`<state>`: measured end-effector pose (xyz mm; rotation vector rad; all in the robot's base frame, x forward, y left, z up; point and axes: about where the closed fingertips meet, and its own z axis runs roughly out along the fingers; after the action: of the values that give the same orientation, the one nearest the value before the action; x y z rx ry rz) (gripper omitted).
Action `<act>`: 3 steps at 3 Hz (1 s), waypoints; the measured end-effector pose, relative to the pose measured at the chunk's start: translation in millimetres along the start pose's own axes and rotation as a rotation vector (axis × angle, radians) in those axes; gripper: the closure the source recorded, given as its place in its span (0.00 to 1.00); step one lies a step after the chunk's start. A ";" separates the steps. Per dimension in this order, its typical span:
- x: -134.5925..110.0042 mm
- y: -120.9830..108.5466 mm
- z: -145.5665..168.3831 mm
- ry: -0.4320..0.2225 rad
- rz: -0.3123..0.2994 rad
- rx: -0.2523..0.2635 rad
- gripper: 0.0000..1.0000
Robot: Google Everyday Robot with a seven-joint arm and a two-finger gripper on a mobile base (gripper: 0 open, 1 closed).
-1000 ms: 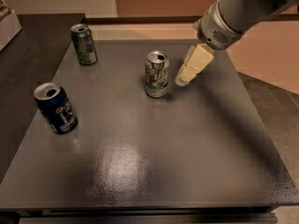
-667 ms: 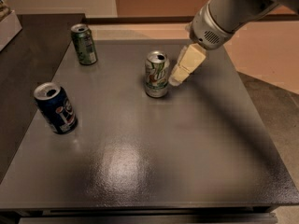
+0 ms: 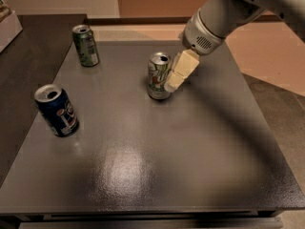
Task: Move 7up can near pepsi can
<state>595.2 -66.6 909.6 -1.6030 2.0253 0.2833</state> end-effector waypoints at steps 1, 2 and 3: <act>-6.1 3.6 9.9 0.005 -0.012 -0.032 0.00; -11.5 6.5 15.0 -0.004 -0.019 -0.065 0.16; -17.5 10.8 15.9 -0.009 -0.036 -0.094 0.39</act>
Offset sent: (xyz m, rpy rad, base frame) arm -0.0009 0.0251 -0.0066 0.0268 0.0691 0.0774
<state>592.1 -41.5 903.9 -1.6904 2.0008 0.3759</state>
